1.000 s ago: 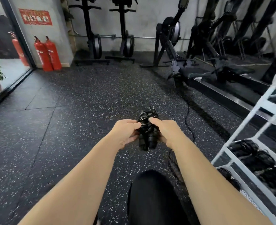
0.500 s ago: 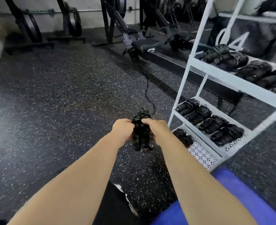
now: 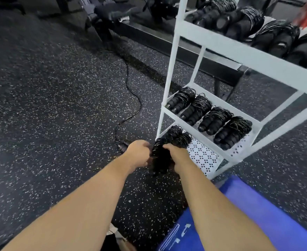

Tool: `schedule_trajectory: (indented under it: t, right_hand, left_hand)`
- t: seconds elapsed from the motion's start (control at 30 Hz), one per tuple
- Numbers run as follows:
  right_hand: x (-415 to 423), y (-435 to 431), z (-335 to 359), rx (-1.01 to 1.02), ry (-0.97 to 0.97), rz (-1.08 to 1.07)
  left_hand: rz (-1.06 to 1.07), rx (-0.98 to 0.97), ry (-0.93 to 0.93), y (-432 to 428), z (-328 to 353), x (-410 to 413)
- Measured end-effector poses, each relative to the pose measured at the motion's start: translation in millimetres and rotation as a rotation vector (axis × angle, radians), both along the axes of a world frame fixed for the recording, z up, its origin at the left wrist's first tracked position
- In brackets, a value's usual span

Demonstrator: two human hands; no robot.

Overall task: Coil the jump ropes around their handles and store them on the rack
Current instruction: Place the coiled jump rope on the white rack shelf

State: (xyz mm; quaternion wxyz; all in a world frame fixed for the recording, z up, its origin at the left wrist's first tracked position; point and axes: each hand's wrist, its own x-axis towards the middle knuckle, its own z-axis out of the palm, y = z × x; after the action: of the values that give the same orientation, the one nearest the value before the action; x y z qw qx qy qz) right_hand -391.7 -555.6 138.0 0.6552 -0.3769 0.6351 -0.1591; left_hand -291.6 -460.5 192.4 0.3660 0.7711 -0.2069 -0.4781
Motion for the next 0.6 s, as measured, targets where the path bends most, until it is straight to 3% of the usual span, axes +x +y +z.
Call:
schedule_trajectory:
  t: [0.13,0.3,0.6]
  right_hand:
    - [-10.3,-34.3,-38.9,0.038,0.061,-0.124]
    - [-26.3,-78.0,-95.8,0.025,0.140,-0.228]
    - [-49.0,-114.0,-140.7,-0.077,0.239,-0.427]
  left_hand:
    - [-0.227,0.014,-0.065,-24.3,-13.5,3.1]
    - [-0.401,-0.023,-0.008,-55.2,-33.2,2.5]
    - [-0.495,-0.092,-0.027,-69.7,-82.7,6.2]
